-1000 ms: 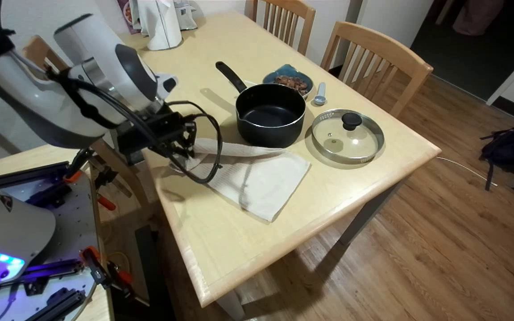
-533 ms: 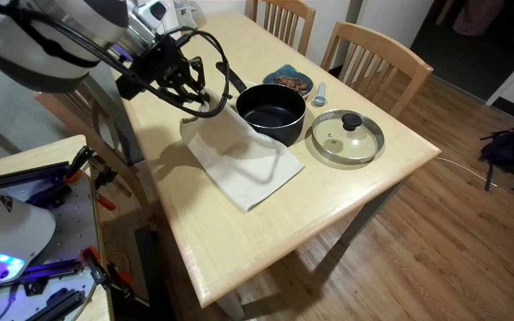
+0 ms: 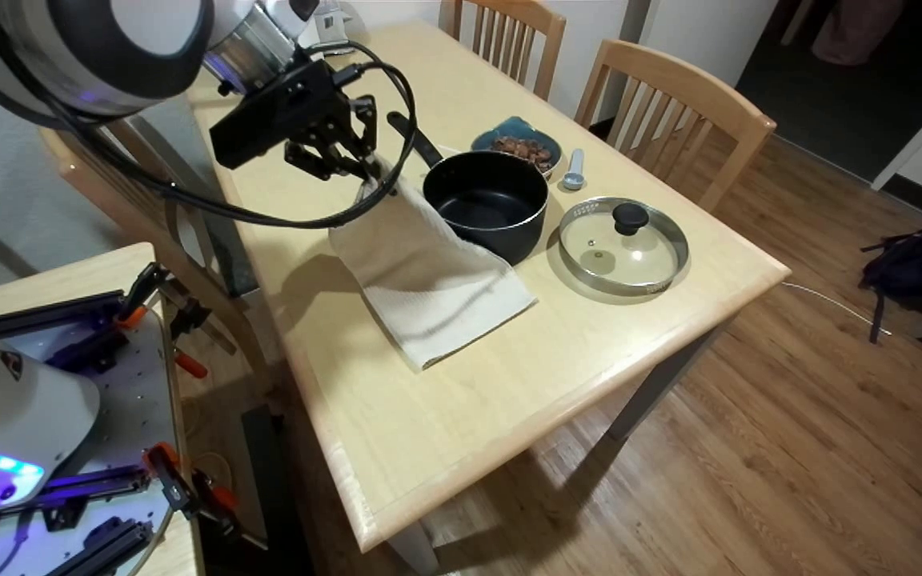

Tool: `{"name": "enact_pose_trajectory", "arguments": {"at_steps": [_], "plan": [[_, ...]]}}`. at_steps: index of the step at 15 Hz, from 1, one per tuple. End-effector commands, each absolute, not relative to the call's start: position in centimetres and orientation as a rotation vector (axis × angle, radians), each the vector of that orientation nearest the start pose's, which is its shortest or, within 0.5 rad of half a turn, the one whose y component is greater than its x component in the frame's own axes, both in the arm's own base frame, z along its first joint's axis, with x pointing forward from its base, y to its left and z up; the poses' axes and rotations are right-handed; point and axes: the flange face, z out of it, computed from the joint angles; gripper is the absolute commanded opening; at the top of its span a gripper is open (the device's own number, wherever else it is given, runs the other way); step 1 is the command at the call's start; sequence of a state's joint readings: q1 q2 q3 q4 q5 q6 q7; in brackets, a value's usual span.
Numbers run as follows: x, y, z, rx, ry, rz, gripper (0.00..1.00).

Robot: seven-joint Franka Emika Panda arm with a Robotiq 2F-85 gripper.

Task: Fold the towel

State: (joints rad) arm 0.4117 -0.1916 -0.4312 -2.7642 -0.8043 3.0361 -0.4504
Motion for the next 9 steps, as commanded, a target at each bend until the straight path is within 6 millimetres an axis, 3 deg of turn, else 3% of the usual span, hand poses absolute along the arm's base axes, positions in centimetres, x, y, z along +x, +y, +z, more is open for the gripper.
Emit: {"name": "enact_pose_trajectory", "arguments": {"at_steps": [1, 5, 6, 7, 9], "plan": [[40.8, 3.8, 32.8, -2.716, -1.799, -0.68, 0.03], [40.5, -1.8, 39.7, -2.838, -1.635, -0.771, 0.03], [40.6, -2.8, 41.2, -2.868, -1.585, -0.792, 0.22], [40.6, -3.7, 42.5, -2.89, -1.559, -0.802, 0.06], [40.5, -5.2, 44.2, -2.894, -1.503, -0.827, 0.05]]}}
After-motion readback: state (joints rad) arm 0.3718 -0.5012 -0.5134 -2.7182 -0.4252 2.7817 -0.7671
